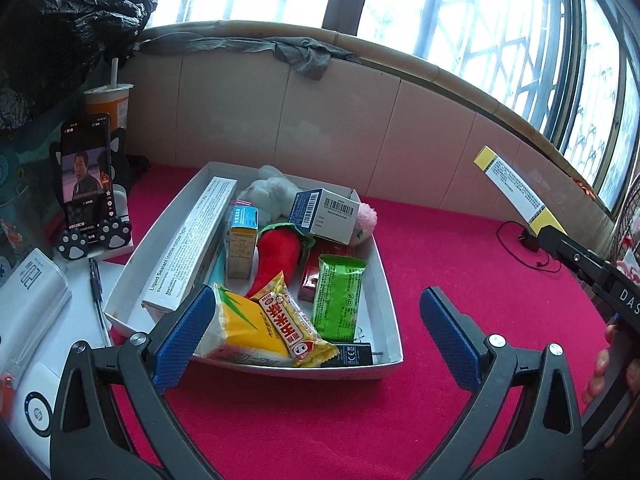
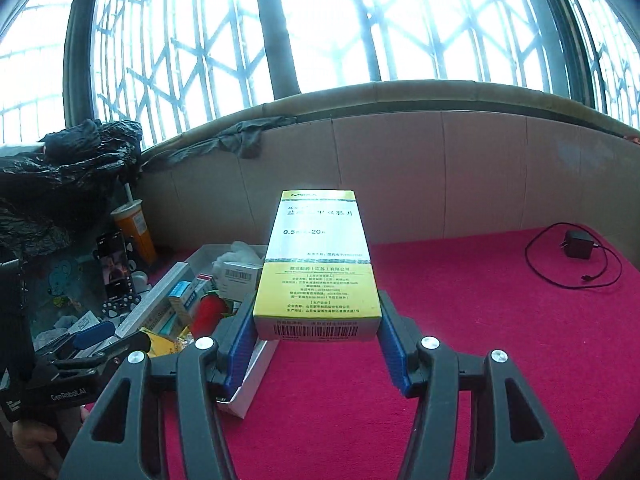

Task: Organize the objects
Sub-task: 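Carry the Merck box over the tray and lower it in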

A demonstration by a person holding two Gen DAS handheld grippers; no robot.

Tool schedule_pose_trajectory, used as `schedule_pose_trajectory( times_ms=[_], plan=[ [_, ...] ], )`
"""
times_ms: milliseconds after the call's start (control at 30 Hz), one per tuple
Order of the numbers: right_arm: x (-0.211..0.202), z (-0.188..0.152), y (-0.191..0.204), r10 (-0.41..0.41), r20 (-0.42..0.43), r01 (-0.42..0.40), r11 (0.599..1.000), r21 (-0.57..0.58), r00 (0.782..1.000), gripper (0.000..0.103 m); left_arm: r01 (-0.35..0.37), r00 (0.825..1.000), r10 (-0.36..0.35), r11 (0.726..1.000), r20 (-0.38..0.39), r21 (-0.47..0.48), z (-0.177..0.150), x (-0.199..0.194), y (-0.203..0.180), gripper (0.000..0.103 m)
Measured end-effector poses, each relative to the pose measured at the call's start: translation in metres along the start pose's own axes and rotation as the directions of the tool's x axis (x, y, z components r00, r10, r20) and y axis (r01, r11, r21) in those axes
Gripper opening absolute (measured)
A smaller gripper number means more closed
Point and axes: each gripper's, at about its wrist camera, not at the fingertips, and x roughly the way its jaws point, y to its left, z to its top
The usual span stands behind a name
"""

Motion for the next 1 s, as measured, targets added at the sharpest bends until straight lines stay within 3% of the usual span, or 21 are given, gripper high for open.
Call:
schedule_pose_trajectory(
  times_ms=[400,800,1000],
  plan=[
    [0.007,-0.006,0.032,0.051,-0.032,-0.053,0.997,-0.049,0.998,0.056,-0.081,0.997,0.081,0.996,0.001,-0.041,-0.005,-0.006,0.033,0.103],
    [0.034,-0.005,0.086,0.130,-0.087,-0.140,0.983,-0.123,0.988,0.056,-0.222,0.975,0.222,0.972,-0.006,-0.081,-0.006,-0.016,0.078,0.103],
    [0.057,-0.005,0.109,0.143,-0.117,-0.160,0.975,-0.152,0.983,0.056,-0.257,0.966,0.256,0.962,-0.014,-0.097,-0.010,-0.019,0.095,0.103]
  ],
)
